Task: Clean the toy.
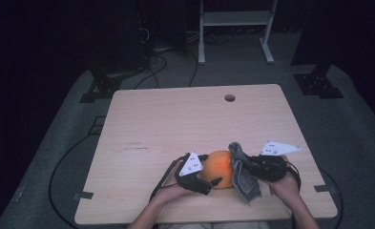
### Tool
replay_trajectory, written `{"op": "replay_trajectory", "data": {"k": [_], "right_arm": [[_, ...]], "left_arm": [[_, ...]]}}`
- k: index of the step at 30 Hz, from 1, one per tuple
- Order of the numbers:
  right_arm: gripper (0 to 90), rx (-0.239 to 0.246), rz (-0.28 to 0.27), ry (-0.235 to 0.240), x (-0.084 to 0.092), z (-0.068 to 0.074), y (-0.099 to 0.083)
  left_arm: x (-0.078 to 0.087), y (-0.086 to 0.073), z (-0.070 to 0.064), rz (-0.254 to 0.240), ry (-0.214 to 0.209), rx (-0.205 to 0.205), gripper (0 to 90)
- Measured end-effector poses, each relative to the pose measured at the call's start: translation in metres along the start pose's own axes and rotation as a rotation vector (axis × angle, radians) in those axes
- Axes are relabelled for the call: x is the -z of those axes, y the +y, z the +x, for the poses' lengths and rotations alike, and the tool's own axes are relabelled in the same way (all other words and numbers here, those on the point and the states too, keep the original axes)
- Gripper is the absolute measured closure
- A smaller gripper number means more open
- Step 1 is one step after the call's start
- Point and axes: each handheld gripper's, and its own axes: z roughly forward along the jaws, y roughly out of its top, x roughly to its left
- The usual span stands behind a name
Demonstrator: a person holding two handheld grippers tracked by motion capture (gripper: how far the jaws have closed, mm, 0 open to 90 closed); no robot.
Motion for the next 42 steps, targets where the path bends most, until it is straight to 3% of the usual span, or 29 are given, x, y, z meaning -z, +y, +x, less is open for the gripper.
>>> {"op": "replay_trajectory", "data": {"k": [3, 6, 8, 10, 12, 13, 15, 18, 20, 22, 24, 27, 31, 35, 37, 40, 42], "right_arm": [[76.4, 0.024, -0.030, -0.009, 0.006, 0.008, 0.007], [76.4, 0.017, -0.072, 0.000, 0.010, 0.007, 0.011], [76.2, -0.021, -0.080, 0.016, 0.009, 0.000, 0.009], [76.0, -0.059, -0.067, 0.023, 0.004, -0.009, 0.003], [76.1, -0.075, -0.023, -0.012, -0.001, -0.016, -0.004], [76.1, -0.087, -0.019, -0.009, -0.002, -0.018, -0.005], [76.1, -0.081, -0.050, 0.002, 0.004, -0.014, 0.000], [76.1, -0.042, -0.112, 0.047, 0.014, 0.000, 0.015], [76.1, 0.002, -0.106, 0.048, 0.012, 0.012, 0.021], [76.0, 0.039, -0.058, 0.024, 0.003, 0.019, 0.020], [76.0, 0.041, -0.007, 0.010, -0.008, 0.017, 0.012], [76.0, 0.029, 0.011, 0.020, -0.011, 0.013, 0.004], [75.8, 0.007, 0.013, 0.022, -0.008, 0.006, 0.001], [75.6, -0.025, 0.041, -0.020, -0.009, -0.008, -0.007], [75.9, -0.039, 0.063, -0.042, -0.008, -0.013, -0.010], [76.0, -0.040, 0.012, -0.018, 0.003, -0.007, -0.002], [76.0, -0.040, -0.037, 0.038, 0.008, 0.003, 0.007]], "left_arm": [[0.010, 0.009, -0.002, -0.028, 0.025, -0.031, 29.9], [0.021, 0.019, -0.002, -0.052, 0.027, -0.038, 33.0], [0.027, 0.022, -0.001, -0.065, 0.022, -0.035, 34.0], [0.030, 0.024, 0.001, -0.066, 0.020, -0.040, 34.5], [0.034, 0.025, 0.003, -0.058, 0.024, -0.037, 34.9], [0.035, 0.026, 0.004, -0.044, 0.029, -0.034, 35.2], [0.034, 0.027, 0.004, -0.017, 0.044, -0.052, 35.4], [0.032, 0.027, 0.002, -0.017, 0.038, -0.052, 35.4], [0.029, 0.028, -0.002, -0.017, 0.031, -0.059, 35.4], [0.028, 0.028, -0.003, -0.011, 0.020, -0.062, 34.4], [0.030, 0.027, -0.001, -0.003, 0.002, -0.039, 28.7], [0.034, 0.026, 0.010, -0.023, -0.010, 0.045, 15.8], [0.028, 0.018, 0.018, 0.038, -0.028, 0.095, 9.4], [0.029, 0.015, 0.017, 0.024, -0.054, 0.095, 20.1], [0.029, 0.015, 0.014, 0.024, -0.034, 0.085, 22.3], [0.027, 0.018, 0.010, 0.028, -0.008, 0.066, 23.0], [0.024, 0.020, 0.007, 0.023, -0.003, 0.057, 22.9]]}}
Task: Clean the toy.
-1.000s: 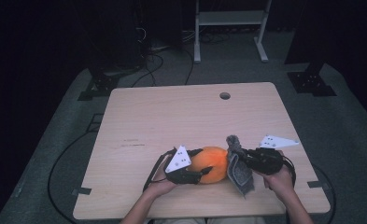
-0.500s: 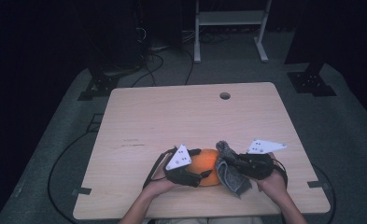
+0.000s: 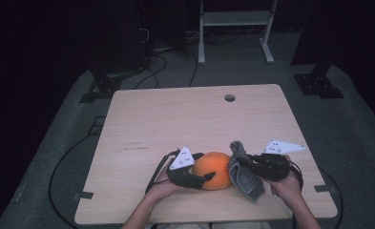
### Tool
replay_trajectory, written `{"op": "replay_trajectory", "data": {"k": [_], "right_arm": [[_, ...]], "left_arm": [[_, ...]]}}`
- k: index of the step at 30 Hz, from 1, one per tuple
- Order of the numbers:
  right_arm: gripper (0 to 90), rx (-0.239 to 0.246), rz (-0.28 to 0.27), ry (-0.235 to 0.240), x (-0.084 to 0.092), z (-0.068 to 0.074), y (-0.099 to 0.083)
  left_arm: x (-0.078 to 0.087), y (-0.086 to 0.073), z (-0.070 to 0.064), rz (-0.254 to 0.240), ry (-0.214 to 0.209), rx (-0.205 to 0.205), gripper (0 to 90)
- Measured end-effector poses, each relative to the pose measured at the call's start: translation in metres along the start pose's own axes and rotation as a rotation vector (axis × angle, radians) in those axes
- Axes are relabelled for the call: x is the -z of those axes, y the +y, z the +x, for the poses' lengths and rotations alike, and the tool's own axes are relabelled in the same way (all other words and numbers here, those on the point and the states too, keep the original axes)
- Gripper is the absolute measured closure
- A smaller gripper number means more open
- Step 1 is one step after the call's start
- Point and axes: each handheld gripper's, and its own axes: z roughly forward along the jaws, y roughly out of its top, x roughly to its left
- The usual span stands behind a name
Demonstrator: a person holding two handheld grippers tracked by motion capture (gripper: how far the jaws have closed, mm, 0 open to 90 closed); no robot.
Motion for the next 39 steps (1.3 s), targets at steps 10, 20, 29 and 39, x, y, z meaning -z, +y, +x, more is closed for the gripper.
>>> {"op": "replay_trajectory", "data": {"k": [10, 20, 29, 39], "right_arm": [[75.5, 0.024, 0.067, -0.012, -0.008, -0.005, -0.011], [76.8, 0.011, 0.075, -0.021, -0.003, -0.013, -0.008], [77.0, 0.147, 0.043, 0.041, -0.006, 0.035, 0.018], [76.2, 0.085, 0.063, 0.005, -0.001, 0.012, 0.005]], "left_arm": [[0.009, 0.000, 0.009, -0.021, -0.073, 0.003, 11.4], [-0.001, 0.000, -0.001, 0.005, -0.067, -0.042, 27.9], [-0.006, 0.009, -0.015, 0.020, -0.025, -0.102, 30.4], [-0.006, 0.008, -0.019, -0.046, -0.067, -0.098, 24.6]]}}
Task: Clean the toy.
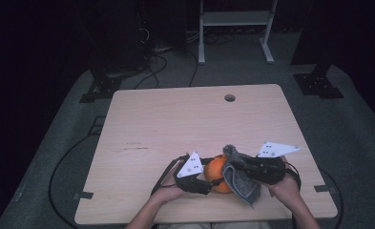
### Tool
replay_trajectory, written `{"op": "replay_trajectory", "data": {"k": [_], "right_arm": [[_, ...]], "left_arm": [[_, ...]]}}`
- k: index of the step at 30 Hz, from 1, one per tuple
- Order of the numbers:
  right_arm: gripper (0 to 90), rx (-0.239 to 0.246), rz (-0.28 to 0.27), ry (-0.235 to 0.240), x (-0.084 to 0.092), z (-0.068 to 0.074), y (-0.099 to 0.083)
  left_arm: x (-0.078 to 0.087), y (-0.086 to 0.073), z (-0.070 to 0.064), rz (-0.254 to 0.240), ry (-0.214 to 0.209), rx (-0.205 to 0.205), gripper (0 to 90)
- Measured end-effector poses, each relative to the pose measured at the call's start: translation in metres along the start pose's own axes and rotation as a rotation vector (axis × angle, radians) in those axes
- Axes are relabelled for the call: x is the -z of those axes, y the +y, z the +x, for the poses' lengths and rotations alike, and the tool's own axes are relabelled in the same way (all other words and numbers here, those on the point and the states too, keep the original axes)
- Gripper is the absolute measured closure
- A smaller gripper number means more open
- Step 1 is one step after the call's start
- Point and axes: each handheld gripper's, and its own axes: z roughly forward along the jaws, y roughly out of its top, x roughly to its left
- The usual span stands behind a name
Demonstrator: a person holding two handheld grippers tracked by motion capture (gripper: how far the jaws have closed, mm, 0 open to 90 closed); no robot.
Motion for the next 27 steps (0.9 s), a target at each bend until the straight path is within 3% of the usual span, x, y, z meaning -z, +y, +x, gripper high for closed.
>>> {"op": "replay_trajectory", "data": {"k": [3, 5, 7, 11, 14, 17, 20, 24, 27], "right_arm": [[76.1, -0.002, 0.003, -0.016, 0.002, -0.004, -0.003], [76.1, -0.018, 0.000, -0.010, 0.003, -0.006, -0.004], [76.0, -0.015, 0.000, 0.001, 0.002, -0.007, -0.004], [76.0, 0.002, -0.011, -0.042, 0.002, 0.000, -0.002], [76.0, 0.020, -0.030, -0.049, 0.005, 0.006, 0.003], [76.1, 0.015, -0.034, -0.035, 0.001, 0.005, 0.003], [76.0, -0.027, 0.003, -0.020, -0.011, -0.004, -0.006], [76.3, -0.081, 0.081, -0.062, -0.021, -0.020, -0.024], [76.3, -0.077, 0.026, -0.053, -0.011, -0.017, -0.016]], "left_arm": [[-0.001, -0.002, 0.006, 0.011, -0.007, 0.032, 10.1], [-0.007, -0.008, 0.009, 0.069, -0.019, 0.052, 7.0], [-0.012, -0.013, 0.010, 0.078, -0.041, 0.077, 5.4], [-0.006, -0.007, 0.006, 0.043, -0.044, 0.054, 25.0], [0.007, 0.004, 0.004, 0.012, -0.047, 0.027, 28.9], [0.018, 0.010, 0.006, 0.012, -0.031, 0.006, 30.8], [0.020, 0.007, 0.012, 0.033, -0.019, 0.029, 31.4], [0.023, 0.006, 0.017, 0.016, -0.025, 0.083, 31.9], [0.025, 0.011, 0.016, 0.013, -0.031, 0.094, 32.1]]}}
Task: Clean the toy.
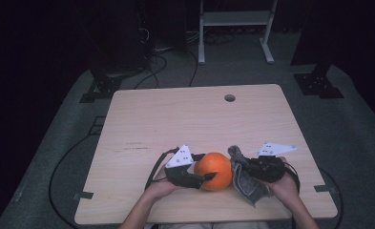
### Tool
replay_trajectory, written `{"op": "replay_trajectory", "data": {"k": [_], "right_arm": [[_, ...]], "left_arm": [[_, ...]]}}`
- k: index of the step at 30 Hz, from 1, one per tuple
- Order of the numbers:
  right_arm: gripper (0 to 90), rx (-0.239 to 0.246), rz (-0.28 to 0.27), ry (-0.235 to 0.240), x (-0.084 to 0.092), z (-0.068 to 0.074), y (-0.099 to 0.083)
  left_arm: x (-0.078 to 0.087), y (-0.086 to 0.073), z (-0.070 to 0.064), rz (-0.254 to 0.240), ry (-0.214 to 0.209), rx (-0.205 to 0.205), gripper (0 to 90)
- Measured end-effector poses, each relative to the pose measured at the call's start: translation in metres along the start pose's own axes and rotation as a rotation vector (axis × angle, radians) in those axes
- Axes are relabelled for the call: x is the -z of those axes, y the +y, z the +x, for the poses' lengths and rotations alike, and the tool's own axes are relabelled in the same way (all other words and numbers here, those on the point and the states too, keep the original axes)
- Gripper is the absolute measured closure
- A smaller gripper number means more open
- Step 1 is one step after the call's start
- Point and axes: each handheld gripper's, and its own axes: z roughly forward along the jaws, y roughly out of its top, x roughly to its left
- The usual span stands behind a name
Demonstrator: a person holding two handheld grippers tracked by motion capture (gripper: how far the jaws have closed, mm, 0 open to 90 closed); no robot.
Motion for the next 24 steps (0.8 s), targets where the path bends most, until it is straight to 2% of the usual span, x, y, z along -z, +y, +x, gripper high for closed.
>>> {"op": "replay_trajectory", "data": {"k": [3, 6, 9, 11, 13, 15, 16, 18, 20, 21, 23, 24], "right_arm": [[76.3, 0.021, -0.091, 0.058, 0.013, 0.015, 0.017], [76.3, 0.037, -0.119, 0.101, 0.014, 0.026, 0.024], [76.2, 0.070, -0.095, 0.106, 0.010, 0.034, 0.025], [76.0, 0.081, -0.071, 0.101, 0.006, 0.033, 0.022], [75.7, 0.064, -0.060, 0.092, 0.002, 0.026, 0.017], [75.6, 0.030, -0.064, 0.088, 0.003, 0.017, 0.013], [75.6, 0.014, -0.064, 0.080, 0.003, 0.013, 0.011], [75.6, -0.005, -0.066, 0.090, 0.003, 0.008, 0.008], [75.6, -0.012, -0.071, 0.090, 0.003, 0.006, 0.007], [75.5, -0.012, -0.073, 0.086, 0.003, 0.005, 0.007], [75.5, -0.012, -0.074, 0.077, 0.003, 0.005, 0.007], [75.5, -0.007, -0.073, 0.069, 0.003, 0.005, 0.007]], "left_arm": [[0.000, 0.003, -0.002, -0.007, 0.019, -0.013, 31.8], [-0.008, 0.000, -0.006, 0.062, 0.076, -0.043, 31.6], [-0.011, -0.002, -0.008, 0.040, 0.055, -0.031, 29.9], [-0.010, -0.002, -0.007, 0.024, 0.022, -0.006, 25.4], [-0.010, -0.004, -0.006, 0.025, -0.039, 0.004, 19.6], [-0.007, -0.006, -0.005, 0.015, -0.106, -0.017, 17.7], [-0.006, -0.007, -0.004, 0.011, -0.110, -0.021, 16.5], [-0.007, -0.008, -0.001, 0.024, -0.083, -0.026, 12.7], [-0.014, -0.011, 0.000, 0.067, -0.027, -0.032, 8.9], [-0.018, -0.013, 0.000, 0.092, -0.013, -0.041, 8.1], [-0.024, -0.017, -0.004, 0.104, 0.026, -0.087, 8.6], [-0.025, -0.018, -0.006, 0.092, 0.049, -0.095, 13.3]]}}
